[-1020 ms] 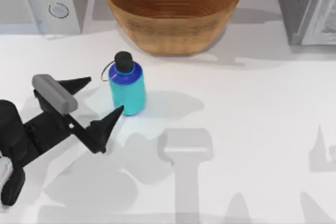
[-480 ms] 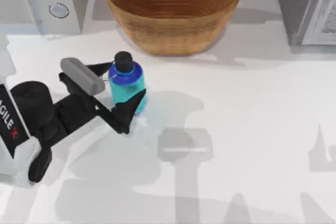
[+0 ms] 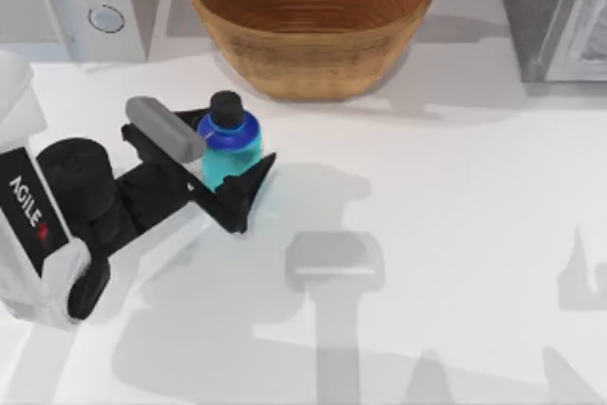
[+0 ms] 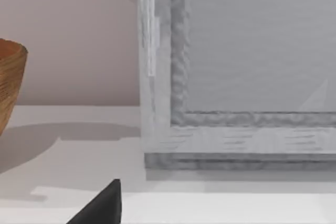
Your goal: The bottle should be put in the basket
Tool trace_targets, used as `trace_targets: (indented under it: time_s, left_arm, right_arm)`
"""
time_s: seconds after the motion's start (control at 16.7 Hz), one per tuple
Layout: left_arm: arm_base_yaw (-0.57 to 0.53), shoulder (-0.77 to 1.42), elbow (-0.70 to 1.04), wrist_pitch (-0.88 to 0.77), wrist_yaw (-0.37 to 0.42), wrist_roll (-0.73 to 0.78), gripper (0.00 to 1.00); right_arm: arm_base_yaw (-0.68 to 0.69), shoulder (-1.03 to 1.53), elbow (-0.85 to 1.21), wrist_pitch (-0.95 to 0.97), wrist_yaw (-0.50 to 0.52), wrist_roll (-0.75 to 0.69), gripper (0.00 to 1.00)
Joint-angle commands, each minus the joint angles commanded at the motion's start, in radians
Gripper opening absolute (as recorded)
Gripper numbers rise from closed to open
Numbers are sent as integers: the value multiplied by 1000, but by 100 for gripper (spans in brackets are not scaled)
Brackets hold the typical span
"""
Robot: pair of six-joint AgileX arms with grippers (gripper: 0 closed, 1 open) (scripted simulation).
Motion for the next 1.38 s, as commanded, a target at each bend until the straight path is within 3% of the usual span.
trace_targets:
  time_s: [0.66,1.38]
  left_arm:
    - [0,0,0,0,0,0,2]
    - [30,-37,-31,-37,27,7,0]
  right_arm:
    - [0,0,0,0,0,0,100]
    - [0,0,0,0,0,0,100]
